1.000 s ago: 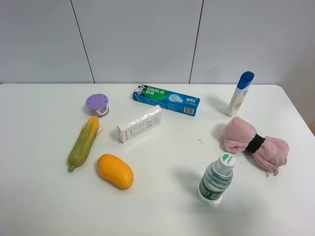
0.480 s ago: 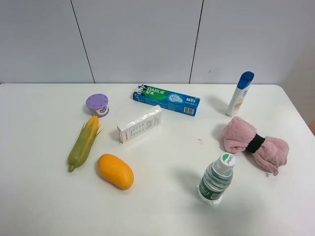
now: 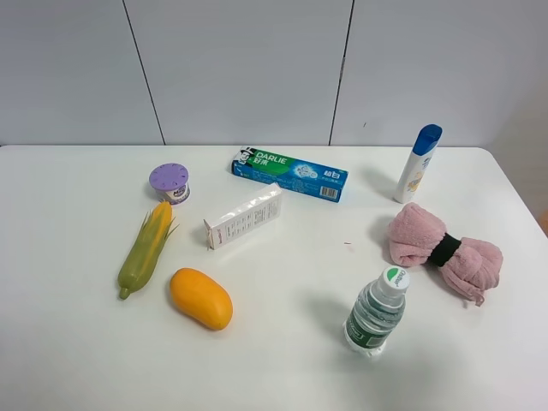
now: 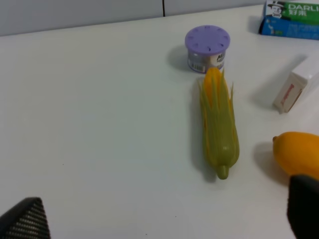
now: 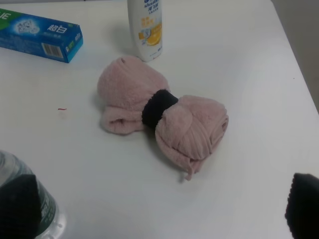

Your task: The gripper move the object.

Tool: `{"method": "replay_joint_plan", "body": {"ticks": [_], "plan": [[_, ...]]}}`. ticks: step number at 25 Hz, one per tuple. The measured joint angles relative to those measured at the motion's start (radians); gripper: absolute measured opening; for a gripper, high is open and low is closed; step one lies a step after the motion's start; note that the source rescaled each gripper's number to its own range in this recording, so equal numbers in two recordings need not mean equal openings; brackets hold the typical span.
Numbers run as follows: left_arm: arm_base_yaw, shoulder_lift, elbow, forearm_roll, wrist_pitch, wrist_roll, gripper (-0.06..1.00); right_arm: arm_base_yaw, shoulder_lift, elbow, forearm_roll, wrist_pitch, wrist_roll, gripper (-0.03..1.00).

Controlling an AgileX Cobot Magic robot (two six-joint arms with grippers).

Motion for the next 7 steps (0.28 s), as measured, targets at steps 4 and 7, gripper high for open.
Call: {"method": "replay_joint_plan", "body": {"ticks": [4, 7], "plan": [[0.000, 0.000, 0.000, 0.000, 0.000, 0.000, 1.00, 0.000, 0.000, 0.000, 0.000, 0.000, 0.000, 1.00], [0.000, 0.000, 0.000, 0.000, 0.000, 0.000, 1.00, 0.000, 0.000, 0.000, 0.000, 0.000, 0.000, 1.00]]}}
